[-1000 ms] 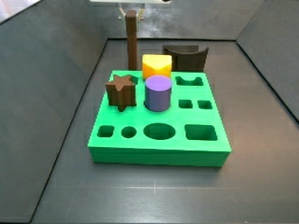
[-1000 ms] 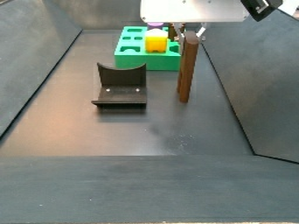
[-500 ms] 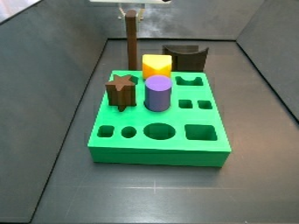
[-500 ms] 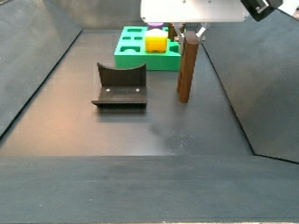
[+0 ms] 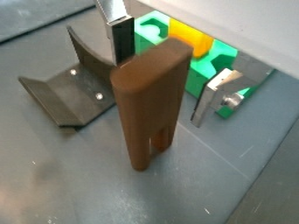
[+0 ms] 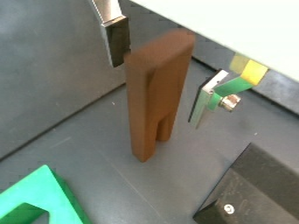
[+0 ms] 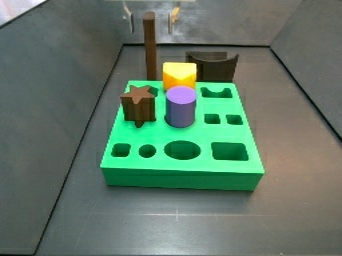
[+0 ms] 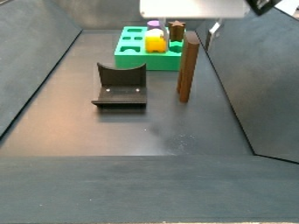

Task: Pick up the square-circle object. Move up. Rotate the square-circle object. Place the square-circle object on the fixture. Regrasp the square-circle object. Move to above the board. Insert the square-circle object.
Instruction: Rotate the square-circle object.

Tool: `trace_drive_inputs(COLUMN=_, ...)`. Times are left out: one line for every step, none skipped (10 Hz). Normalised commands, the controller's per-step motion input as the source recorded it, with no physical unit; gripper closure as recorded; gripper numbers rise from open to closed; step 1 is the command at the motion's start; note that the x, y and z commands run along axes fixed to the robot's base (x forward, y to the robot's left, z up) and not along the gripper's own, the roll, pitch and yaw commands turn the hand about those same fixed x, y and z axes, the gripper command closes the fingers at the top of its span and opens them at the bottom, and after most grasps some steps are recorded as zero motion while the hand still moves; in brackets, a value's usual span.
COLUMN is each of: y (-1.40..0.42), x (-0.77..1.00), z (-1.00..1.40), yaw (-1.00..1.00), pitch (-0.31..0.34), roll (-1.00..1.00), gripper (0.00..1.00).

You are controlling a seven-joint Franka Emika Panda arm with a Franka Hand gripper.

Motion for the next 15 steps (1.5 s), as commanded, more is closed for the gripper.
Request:
trace_drive_inputs(y=0.01, x=-0.04, z=1.0, yaw=-0.04, pitch=0.009, roll=-0.03, gripper=0.0)
trace_drive_inputs(y=0.02, x=-0.02, z=0.8, yaw=-0.03, pitch=0.033, roll=-0.02, gripper=0.0)
trace_drive_inputs(y=0.02, x=-0.02, z=0.68, yaw=-0.03, pitch=0.043, roll=-0.01, gripper=0.0)
trace_drive_inputs(y=0.02, x=0.0, z=0.44, yaw=-0.03, pitch=0.067, roll=0.0, gripper=0.0)
trace_drive_inputs(y=0.02, x=0.01, z=0.26, yaw=-0.03, pitch=0.084, roll=0.01, gripper=0.0)
trace_drive_inputs(y=0.08, x=0.0, z=0.0, yaw=1.0, pitch=0.007, roll=0.0, gripper=0.0)
trace_drive_inputs(y=0.08, x=0.01, z=-0.03, yaw=1.0, pitch=0.007, roll=0.0, gripper=0.0)
trace_drive_inputs(y=0.04, x=0.02, z=-0.01, yaw=1.0, pitch=0.007, roll=0.0, gripper=0.0)
trace_drive_inputs(y=0.03, x=0.02, z=-0.01, yaw=1.0, pitch=0.007, roll=0.0, gripper=0.0)
trace_drive_inputs(y=0.02, x=0.02, z=-0.01, yaw=1.0, pitch=0.007, roll=0.0, gripper=0.0)
trace_drive_inputs(y=0.01, x=0.02, z=-0.01, yaw=1.0, pitch=0.007, roll=0.0, gripper=0.0)
trace_drive_inputs(y=0.0, x=0.02, z=-0.01, yaw=1.0, pitch=0.007, roll=0.0, gripper=0.0)
trace_drive_inputs(y=0.0, x=0.02, z=-0.01, yaw=1.0, pitch=0.007, roll=0.0, gripper=0.0)
trace_drive_inputs(y=0.0, x=0.02, z=-0.01, yaw=1.0, pitch=0.008, roll=0.0, gripper=0.0)
trace_drive_inputs(y=0.0, x=0.02, z=-0.01, yaw=1.0, pitch=0.008, roll=0.0, gripper=0.0)
